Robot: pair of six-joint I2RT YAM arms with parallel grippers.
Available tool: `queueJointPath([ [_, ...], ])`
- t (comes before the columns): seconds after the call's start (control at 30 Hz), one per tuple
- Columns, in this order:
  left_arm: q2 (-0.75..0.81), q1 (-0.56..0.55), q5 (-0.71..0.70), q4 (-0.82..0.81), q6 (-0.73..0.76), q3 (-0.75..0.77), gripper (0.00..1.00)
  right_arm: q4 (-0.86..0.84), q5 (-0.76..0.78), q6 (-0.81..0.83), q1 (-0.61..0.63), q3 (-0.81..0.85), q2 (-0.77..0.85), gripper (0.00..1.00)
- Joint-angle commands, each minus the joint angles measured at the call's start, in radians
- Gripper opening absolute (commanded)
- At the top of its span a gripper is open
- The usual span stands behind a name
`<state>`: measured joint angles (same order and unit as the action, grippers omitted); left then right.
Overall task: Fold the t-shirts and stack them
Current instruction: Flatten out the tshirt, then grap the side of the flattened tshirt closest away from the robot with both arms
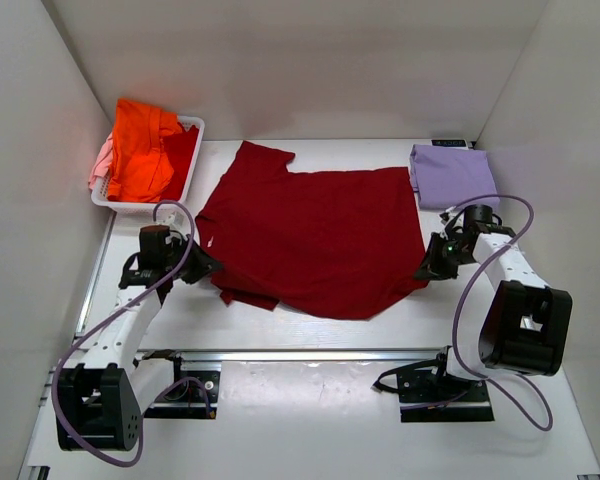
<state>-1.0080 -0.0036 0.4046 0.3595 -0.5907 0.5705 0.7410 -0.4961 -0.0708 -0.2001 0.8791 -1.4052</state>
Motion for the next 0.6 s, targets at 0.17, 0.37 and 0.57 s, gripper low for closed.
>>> queueJointPath([
  [0.17,0.011,0.002,-0.024,0.03,0.031,-0.029,0.0,0.012,0.053,0.026,-0.013,-0.02,0.015,0.0],
  [0.37,-0.063,-0.009,-0.05,-0.005,0.037,0.0,0.0,-0.017,0.042,0.014,-0.004,-0.04,0.011,0.0],
  [0.57,-0.018,-0.01,-0.052,0.076,0.068,0.0,0.0,-0.003,0.077,0.016,-0.004,-0.037,0.017,0.0],
])
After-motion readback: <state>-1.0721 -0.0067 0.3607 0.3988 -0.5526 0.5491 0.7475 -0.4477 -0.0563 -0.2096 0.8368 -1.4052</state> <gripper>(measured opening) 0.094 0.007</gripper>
